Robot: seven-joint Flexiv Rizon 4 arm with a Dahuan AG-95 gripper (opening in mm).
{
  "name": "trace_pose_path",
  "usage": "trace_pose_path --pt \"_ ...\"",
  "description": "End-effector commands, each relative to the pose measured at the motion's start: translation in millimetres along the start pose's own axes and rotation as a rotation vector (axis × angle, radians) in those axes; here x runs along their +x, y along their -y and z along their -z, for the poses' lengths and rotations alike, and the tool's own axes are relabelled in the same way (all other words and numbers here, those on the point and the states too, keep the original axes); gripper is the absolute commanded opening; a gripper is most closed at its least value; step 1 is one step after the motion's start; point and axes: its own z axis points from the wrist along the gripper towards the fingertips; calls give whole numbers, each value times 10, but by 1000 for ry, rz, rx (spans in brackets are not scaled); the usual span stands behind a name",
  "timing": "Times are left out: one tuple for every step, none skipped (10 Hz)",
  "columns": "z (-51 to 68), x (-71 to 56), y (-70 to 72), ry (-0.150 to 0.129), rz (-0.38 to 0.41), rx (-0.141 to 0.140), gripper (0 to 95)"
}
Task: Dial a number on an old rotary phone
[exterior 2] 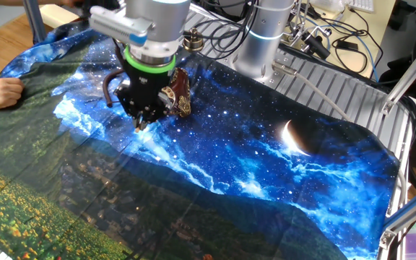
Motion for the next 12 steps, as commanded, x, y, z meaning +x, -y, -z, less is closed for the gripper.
trace_pose_path --pt "-86 25 76 -3 0 0 0" --pt "-121 98 123 -4 0 2 0" --pt "-129 148 139 -8 1 5 0" --pt "-115 202 130 -48 2 6 0" --pt "-107 217 119 -70 2 1 0" --pt "-114 248 102 -83 2 -5 0" --pt "-126 260 91 -83 2 -3 0" --pt "-126 267 85 -86 2 -2 0" --pt "-130 282 77 -92 2 -2 0" --pt "-149 297 62 -97 2 -1 0" --pt "-163 308 52 -97 2 0 0" --pt "-185 326 36 -98 3 0 0"
